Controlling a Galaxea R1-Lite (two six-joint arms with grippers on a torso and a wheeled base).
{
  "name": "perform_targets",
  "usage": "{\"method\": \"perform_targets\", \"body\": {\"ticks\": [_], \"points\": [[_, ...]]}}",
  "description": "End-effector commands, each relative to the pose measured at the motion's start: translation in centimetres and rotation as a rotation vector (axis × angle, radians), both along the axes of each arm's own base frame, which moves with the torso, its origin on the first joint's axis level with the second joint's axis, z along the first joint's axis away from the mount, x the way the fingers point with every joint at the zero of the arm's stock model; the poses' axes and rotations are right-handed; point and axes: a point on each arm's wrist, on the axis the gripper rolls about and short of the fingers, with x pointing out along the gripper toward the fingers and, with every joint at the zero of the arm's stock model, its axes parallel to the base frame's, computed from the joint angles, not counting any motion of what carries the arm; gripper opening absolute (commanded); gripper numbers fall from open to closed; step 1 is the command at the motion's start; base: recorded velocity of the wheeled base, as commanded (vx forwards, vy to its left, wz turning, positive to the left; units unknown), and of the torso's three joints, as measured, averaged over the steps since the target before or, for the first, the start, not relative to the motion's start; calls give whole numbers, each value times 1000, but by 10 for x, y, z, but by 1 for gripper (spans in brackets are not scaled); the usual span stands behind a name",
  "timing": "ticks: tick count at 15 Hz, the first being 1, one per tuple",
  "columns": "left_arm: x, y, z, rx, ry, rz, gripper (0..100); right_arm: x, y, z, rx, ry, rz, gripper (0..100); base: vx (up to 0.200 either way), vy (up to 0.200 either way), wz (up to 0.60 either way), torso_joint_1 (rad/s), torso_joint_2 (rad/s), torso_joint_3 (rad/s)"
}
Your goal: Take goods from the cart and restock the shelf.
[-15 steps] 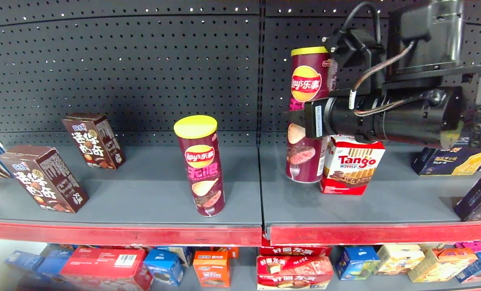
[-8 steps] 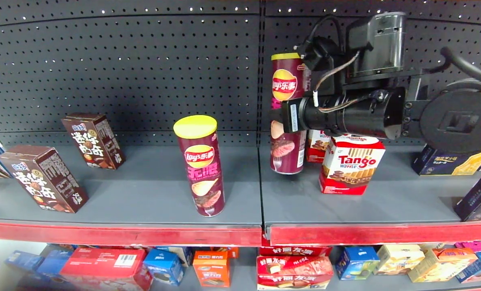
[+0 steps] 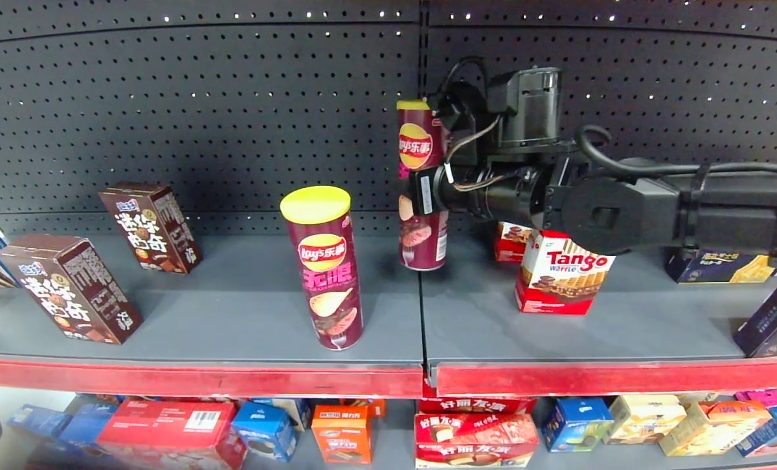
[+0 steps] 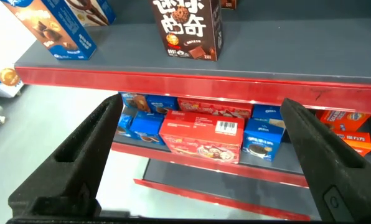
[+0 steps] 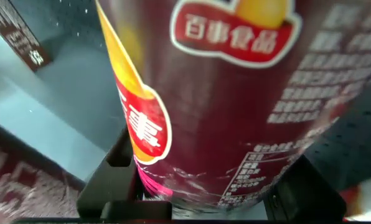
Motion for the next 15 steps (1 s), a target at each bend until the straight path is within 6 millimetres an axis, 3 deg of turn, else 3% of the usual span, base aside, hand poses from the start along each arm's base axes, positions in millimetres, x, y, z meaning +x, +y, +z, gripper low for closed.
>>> {"method": "perform_targets", "body": {"ticks": [1,11,15], "points": [[0,0,0,1,3,0,100,9,7,-12,-10,13,8,0,0,0,0,0,0,0],[1,0,0,15,4,-4,100,32,29,-47,5,-2,30,0,0,0,0,0,0,0],[1,0,0,17,4,-4,100,35,32,-52,7,-6,30,0,0,0,0,0,0,0]]}}
